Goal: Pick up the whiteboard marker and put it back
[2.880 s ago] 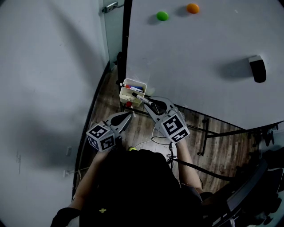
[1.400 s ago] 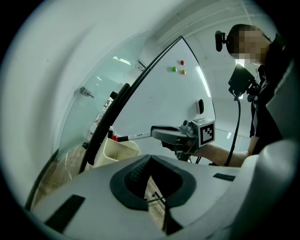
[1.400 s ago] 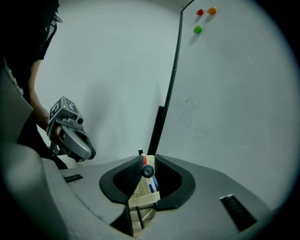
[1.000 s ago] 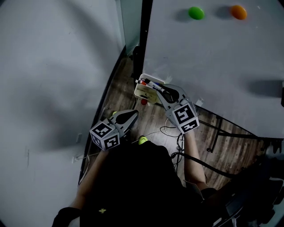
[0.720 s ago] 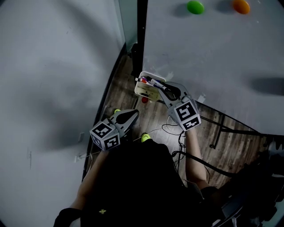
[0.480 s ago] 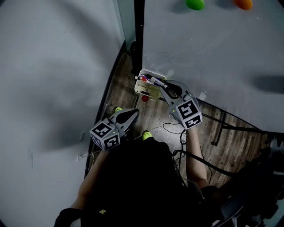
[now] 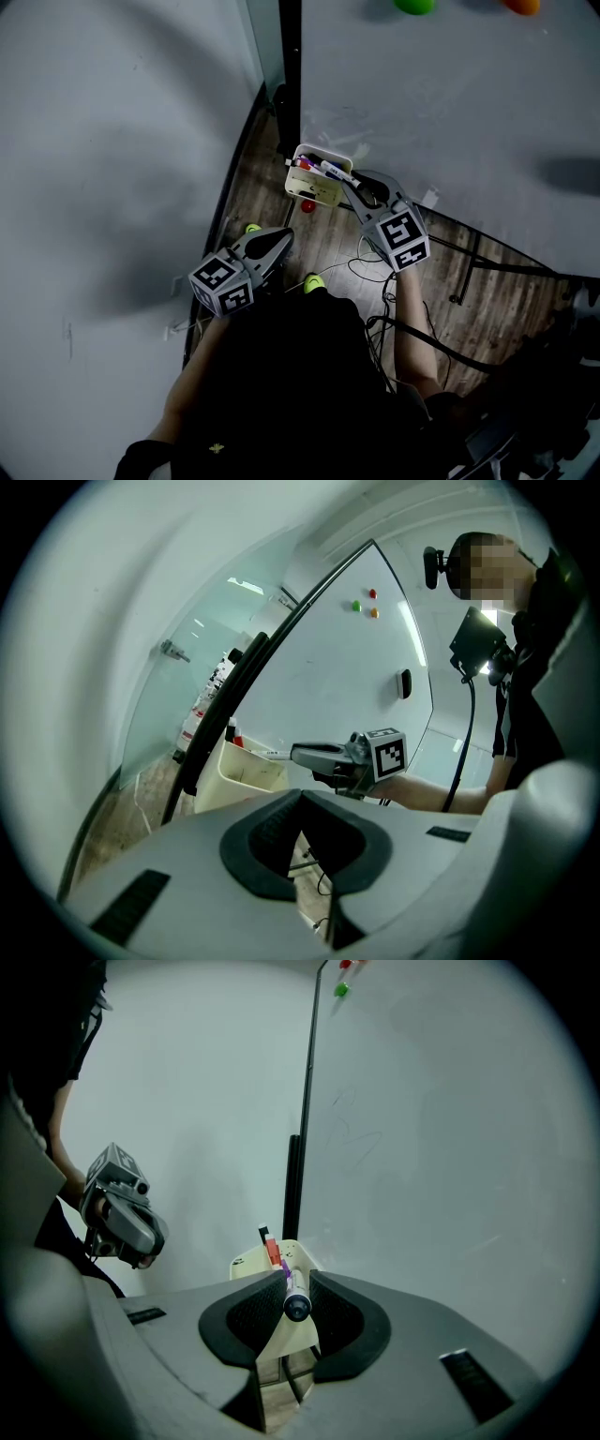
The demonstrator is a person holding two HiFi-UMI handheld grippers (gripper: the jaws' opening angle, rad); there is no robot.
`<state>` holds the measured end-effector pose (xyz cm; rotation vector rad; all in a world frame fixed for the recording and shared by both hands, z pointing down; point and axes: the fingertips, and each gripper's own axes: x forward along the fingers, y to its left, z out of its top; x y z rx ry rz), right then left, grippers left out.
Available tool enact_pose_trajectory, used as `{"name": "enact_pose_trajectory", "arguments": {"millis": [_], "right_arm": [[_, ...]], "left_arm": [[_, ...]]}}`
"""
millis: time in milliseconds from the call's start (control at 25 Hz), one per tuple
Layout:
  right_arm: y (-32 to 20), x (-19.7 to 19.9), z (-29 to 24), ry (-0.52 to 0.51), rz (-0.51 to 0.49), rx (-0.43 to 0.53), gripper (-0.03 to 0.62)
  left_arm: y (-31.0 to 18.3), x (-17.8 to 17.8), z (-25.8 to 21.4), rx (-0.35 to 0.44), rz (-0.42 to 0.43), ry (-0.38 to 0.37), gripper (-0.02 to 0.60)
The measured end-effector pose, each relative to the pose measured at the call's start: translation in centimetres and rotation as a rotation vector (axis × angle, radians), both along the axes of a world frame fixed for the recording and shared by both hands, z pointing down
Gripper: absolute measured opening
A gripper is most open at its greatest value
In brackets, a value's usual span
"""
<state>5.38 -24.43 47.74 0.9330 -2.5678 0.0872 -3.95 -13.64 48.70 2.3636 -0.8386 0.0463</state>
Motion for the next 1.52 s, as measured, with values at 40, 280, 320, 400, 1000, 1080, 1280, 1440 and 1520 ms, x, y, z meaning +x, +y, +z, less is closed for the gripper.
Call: {"name": "enact_pose_trajectory", "arguments": {"millis": [40,280,320,400,1000,1080,1280,1440,1520], "right_arm": [[0.0,0.0,0.1,-0.004,0.003,-0.002,0.077],[-0.1,0.4,0.9,-0.013,0.020,-0.018,0.078],[-0.1,0.4,1.0,-0.011,0.021,-0.020,0.078],[-0.1,0.4,1.1,-0.012,0.025,-0.021,0.078],[0.0,0.4,-0.4,-0.010,0.008,0.022,0.127],[-0.1,0.9,-1.0,-0.019,0.031,0.048,0.127],[0.7,2.1,-3.4,-0.077,0.059,0.115,0.075],[2.2,3.2,-4.6,-0.120,0.041,0.131,0.003],[3.1,3.5,-4.7,-0.126,0.024,0.124,0.003]], "left_arm": [[0.0,0.0,0.0,0.001,0.001,0.000,0.020],[0.0,0.2,0.1,-0.003,0.009,0.001,0.021],[0.1,0.3,0.1,-0.003,0.011,0.001,0.021],[0.1,0.3,0.2,-0.001,0.012,-0.001,0.020],[-0.3,0.9,-0.5,0.008,0.027,-0.008,0.021],[-0.5,1.0,-0.7,0.019,0.023,-0.011,0.021],[-0.2,1.6,-1.4,0.042,0.012,-0.027,0.021],[0.7,2.5,-1.9,0.052,-0.006,-0.041,0.021],[1.4,2.6,-2.1,0.057,-0.025,-0.048,0.021]]}}
